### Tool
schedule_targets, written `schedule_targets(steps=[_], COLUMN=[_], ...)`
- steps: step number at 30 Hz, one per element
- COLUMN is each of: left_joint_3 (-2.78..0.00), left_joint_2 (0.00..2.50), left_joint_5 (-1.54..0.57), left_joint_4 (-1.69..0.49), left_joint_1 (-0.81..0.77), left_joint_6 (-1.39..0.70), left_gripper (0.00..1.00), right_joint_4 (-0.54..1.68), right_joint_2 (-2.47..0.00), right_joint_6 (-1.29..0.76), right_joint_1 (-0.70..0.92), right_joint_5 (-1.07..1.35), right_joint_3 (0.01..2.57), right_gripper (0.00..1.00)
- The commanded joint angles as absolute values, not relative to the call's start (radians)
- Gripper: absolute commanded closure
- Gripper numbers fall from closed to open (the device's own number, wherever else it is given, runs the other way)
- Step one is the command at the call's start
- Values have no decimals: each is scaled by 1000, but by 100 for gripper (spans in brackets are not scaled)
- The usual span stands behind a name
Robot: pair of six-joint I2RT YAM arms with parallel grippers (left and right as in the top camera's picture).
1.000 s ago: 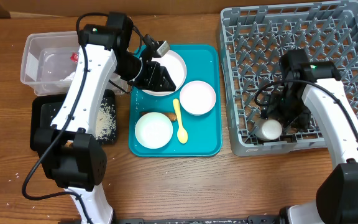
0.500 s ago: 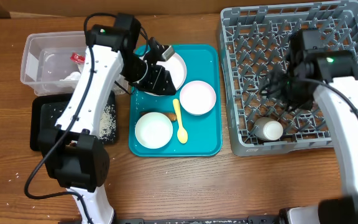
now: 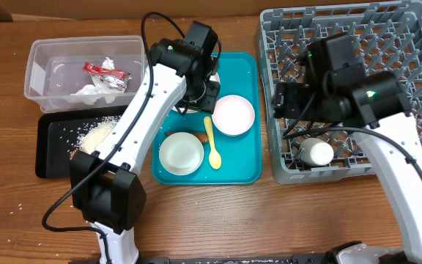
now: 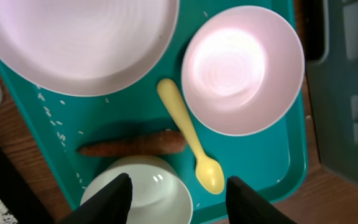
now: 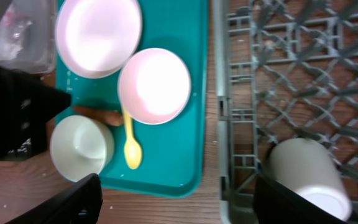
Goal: Sort waste into correct bins and load items into the dishwasher
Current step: 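Move both grippers toward the bowls on the teal tray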
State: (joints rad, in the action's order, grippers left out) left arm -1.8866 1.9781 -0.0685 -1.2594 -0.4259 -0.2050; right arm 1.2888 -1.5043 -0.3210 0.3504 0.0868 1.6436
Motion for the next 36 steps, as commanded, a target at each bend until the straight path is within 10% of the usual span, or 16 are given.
schedule_targets(steps=[1,18,36], left_joint_3=[-1882,-1869,-1869], left_joint_2=[1974,2038,2038], left_joint_5=[-17,-36,12], left_joint_4=[-1214,-1148,-1148], left_joint_1=[-418,-268,-247], left_joint_6=[-270,-412,-402], left_gripper=[47,46,7], right_joint_4=[1270,1167,1143], right_joint_2=[-1525,-1863,-2095], right_joint_6=[-347,-709,-869], right_joint_1=[393,485,536], right_joint_5=[107,99,24], right_joint_3=[1655,1642,1639], right_gripper=[20,39,56])
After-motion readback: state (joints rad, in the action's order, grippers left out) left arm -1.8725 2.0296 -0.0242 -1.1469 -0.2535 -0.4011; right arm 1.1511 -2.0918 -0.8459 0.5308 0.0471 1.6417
